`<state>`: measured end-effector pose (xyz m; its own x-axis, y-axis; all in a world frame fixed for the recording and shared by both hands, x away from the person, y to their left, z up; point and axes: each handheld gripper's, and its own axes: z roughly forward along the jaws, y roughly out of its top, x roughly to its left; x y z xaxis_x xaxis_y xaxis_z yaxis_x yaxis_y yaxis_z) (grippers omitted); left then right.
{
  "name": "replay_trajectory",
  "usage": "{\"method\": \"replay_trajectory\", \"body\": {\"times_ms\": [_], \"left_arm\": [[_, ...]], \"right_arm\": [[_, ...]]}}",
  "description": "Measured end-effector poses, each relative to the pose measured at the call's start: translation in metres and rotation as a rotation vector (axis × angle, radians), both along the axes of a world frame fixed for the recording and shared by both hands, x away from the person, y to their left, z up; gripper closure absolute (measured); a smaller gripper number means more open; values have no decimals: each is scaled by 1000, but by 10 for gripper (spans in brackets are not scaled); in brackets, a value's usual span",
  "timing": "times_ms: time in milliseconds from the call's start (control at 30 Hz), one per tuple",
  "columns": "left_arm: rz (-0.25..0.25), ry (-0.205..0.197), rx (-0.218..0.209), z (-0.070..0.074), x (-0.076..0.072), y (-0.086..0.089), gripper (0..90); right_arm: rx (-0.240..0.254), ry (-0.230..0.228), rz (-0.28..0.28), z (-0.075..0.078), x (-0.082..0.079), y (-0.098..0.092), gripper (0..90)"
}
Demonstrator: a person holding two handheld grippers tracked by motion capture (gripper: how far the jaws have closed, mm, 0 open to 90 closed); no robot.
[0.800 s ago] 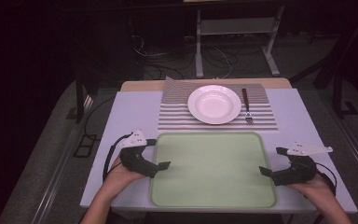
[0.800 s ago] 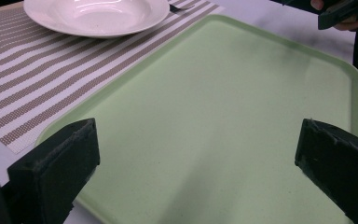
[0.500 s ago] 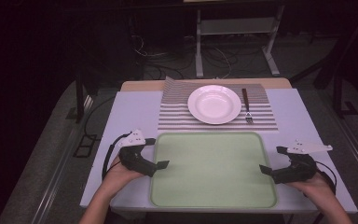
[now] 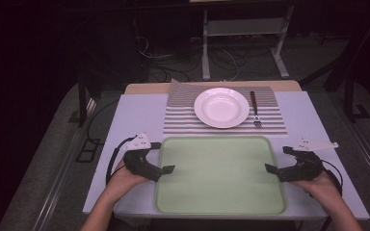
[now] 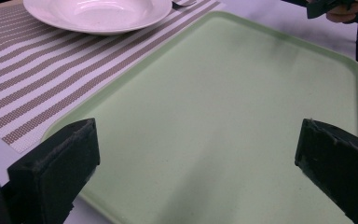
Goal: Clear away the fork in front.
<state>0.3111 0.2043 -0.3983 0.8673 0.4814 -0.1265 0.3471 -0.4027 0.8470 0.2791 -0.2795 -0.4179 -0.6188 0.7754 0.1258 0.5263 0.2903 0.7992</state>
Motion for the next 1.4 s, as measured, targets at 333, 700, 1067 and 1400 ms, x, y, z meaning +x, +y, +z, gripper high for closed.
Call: {"method": "replay_trajectory", "body": {"times_ms": [333,700,1067,1400], "left_arm": [[0,2,-8,0,0,2,0],[8,-3,-7,2,-1,3,0],[7,-6,-6,1,-2,1,0],[9,-2,-4,-1,-3,-2,0]], "right_arm": [[6,11,-21,-1,11,-1,15],[-14,32,-24,0,28,3,18],[-19,46,-41,4,42,-1,20],[-18,36,-69,7,61,-4,51]]}}
